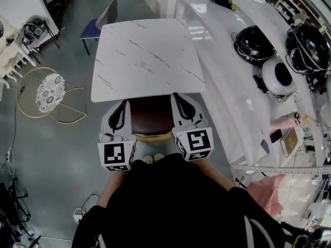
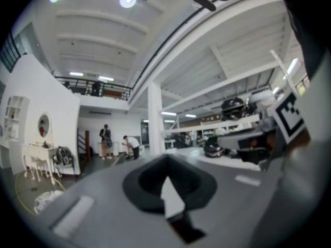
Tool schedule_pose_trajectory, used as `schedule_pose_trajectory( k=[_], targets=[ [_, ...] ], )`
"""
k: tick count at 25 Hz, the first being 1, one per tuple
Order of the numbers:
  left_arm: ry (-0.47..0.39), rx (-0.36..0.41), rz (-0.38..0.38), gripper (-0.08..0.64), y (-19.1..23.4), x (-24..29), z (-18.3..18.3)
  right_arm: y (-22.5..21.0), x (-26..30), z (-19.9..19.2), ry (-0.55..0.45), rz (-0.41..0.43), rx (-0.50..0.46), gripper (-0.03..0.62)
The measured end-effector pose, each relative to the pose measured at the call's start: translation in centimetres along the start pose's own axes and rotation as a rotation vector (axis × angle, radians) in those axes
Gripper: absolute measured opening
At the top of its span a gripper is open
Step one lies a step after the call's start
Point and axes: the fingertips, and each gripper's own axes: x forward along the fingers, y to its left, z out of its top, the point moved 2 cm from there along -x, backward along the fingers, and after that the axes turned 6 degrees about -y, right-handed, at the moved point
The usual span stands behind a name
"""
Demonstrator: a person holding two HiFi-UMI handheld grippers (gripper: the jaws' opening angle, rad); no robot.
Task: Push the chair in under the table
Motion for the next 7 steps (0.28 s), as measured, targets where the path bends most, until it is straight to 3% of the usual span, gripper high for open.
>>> schedule_pose_trajectory(
  k=[7],
  targets=[
    [-0.01, 0.005, -0.006, 0.008, -0.75, 0.55, 0.24, -0.64, -0.21, -0.41, 0.007, -0.002, 0.001, 0.021]
  ],
)
